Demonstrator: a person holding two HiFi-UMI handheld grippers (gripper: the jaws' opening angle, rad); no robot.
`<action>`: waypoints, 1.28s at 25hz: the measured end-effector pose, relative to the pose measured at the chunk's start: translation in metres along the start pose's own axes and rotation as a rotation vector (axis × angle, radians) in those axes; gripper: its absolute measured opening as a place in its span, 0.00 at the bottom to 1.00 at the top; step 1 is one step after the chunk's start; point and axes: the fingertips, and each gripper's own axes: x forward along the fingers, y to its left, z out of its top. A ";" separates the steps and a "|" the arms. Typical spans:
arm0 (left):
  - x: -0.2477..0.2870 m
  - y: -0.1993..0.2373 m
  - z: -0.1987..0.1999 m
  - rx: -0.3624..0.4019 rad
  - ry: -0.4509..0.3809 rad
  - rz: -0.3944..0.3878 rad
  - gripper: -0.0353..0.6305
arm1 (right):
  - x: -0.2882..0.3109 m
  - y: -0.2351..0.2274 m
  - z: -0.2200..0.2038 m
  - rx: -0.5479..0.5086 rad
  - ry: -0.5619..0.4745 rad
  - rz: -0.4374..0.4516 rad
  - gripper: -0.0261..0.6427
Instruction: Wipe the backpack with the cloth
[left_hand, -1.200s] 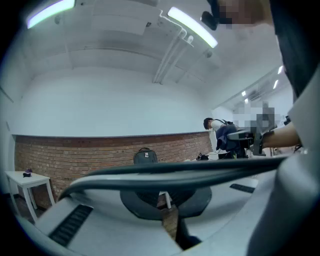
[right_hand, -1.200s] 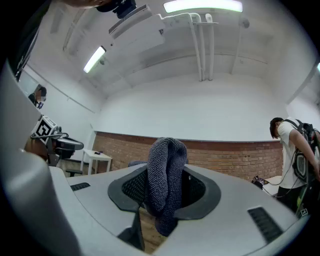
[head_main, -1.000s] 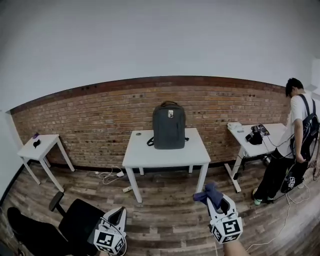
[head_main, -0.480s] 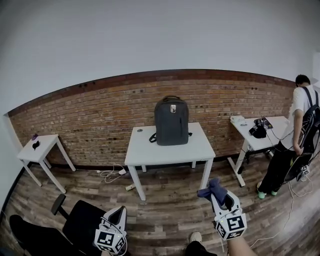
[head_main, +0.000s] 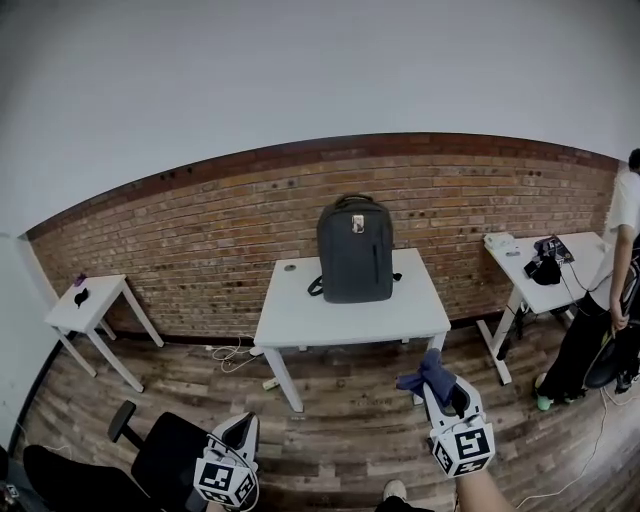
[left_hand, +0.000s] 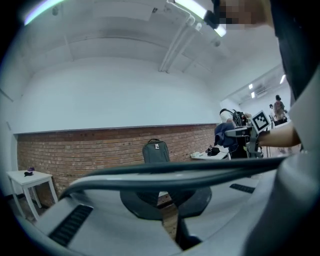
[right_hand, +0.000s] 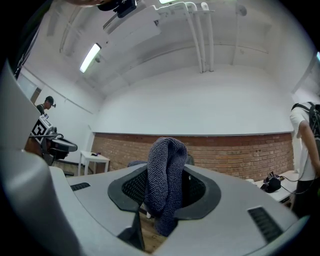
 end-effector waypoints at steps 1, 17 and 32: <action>0.013 0.000 0.002 -0.001 -0.001 0.004 0.05 | 0.010 -0.008 -0.001 -0.001 -0.002 0.007 0.23; 0.207 -0.027 0.035 0.015 -0.019 0.013 0.05 | 0.130 -0.126 -0.017 -0.008 -0.027 0.099 0.23; 0.272 0.017 -0.003 -0.012 0.042 0.069 0.05 | 0.223 -0.139 -0.048 0.014 -0.010 0.152 0.23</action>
